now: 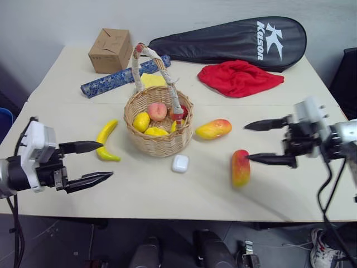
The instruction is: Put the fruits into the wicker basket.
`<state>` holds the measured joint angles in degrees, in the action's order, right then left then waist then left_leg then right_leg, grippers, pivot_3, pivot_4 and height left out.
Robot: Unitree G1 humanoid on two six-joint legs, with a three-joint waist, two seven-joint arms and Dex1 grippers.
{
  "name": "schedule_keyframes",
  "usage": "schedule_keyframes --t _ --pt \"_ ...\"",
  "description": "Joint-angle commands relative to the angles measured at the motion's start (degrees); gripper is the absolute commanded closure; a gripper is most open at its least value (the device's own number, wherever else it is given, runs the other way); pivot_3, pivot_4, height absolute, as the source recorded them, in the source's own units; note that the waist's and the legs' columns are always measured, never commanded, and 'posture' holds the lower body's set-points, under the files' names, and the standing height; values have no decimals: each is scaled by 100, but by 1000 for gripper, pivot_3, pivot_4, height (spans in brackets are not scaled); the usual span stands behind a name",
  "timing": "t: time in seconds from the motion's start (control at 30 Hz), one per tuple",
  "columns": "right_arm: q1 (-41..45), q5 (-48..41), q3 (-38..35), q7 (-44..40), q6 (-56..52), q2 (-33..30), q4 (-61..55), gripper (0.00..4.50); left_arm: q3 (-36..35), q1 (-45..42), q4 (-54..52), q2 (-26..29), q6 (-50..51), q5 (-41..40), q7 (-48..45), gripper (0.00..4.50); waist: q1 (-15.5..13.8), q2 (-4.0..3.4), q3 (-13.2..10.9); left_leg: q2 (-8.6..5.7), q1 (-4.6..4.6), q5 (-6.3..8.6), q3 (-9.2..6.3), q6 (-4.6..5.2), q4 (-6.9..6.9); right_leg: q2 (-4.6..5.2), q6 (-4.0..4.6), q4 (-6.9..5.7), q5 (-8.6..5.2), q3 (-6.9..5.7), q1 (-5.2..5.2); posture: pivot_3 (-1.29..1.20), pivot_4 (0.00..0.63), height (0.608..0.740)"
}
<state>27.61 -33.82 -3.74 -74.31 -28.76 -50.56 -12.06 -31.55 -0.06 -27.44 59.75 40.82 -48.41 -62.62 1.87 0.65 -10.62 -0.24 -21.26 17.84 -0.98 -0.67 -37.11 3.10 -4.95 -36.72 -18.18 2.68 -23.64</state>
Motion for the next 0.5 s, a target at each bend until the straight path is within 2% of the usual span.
schedule_keyframes --t 0.03,0.17,0.3,0.5 --pt "22 637 626 637 405 508 -451 0 270 -314 -267 276 165 -327 -177 4 -5 1 0 0 1 0 -1 -1 -3 -1 0 -3 0 0 1 0 150 740" --pt "3 1269 1354 903 845 1048 -460 0 534 -593 -175 367 120 -253 -255 4 -16 2 0 -4 2 -4 -1 -2 -11 -4 0 -14 0 -1 0 0 150 740" --pt "405 1944 2058 1680 452 1819 13 0 638 -644 -142 415 123 -181 -321 4 26 8 1 -2 4 -6 1 -6 -15 -9 1 -23 0 2 -2 0 150 740" --pt "728 2568 2708 2155 -43 2426 668 0 767 -899 -109 414 158 -228 -254 4 -8 11 3 -2 -1 -9 -3 -11 -14 -10 3 -26 -1 -1 -9 0 150 740"
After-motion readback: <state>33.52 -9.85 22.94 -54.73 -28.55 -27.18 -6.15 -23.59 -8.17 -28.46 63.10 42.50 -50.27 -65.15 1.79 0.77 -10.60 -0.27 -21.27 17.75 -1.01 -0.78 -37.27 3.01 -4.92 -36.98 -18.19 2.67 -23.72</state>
